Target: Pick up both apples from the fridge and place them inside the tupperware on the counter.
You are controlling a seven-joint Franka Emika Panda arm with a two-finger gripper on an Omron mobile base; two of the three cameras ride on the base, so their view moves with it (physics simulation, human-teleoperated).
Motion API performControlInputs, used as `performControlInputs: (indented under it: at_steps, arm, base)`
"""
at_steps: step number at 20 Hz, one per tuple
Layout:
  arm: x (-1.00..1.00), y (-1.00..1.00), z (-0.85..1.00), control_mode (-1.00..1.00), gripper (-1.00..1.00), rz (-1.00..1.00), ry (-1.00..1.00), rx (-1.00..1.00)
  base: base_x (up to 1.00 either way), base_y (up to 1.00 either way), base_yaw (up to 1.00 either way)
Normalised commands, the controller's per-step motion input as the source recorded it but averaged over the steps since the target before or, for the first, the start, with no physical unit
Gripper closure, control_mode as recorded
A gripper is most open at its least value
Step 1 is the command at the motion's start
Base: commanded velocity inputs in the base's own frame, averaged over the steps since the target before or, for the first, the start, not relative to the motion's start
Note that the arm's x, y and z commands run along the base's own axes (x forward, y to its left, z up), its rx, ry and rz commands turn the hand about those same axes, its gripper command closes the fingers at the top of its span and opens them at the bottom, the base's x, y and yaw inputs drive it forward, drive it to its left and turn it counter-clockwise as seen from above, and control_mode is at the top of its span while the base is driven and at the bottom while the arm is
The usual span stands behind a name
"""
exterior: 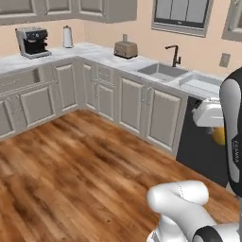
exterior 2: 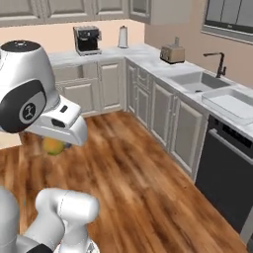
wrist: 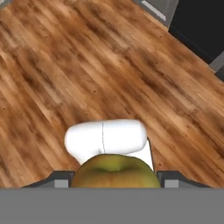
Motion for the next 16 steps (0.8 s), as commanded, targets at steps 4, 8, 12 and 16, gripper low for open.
performControlInputs:
  at_steps: [4, 8, 12, 16]
  arm:
    - [0.00, 0.00, 0.00, 1.00, 1.00, 0.00, 0.00, 0.00]
    - [0.00, 0.00, 0.00, 1.00, 1.00, 0.00, 0.00, 0.00]
    - [0.00, 0.00, 0.00, 1.00, 1.00, 0.00, 0.00, 0.00]
    - [0.00, 0.00, 0.00, 1.00, 1.00, 0.00, 0.00, 0.00]
  base:
    - [1.00, 0.06, -0.57]
    - [1.00, 0.09, -0.64]
    - [1.00, 0.14, -0.64]
    - [1.00, 0.21, -0.61]
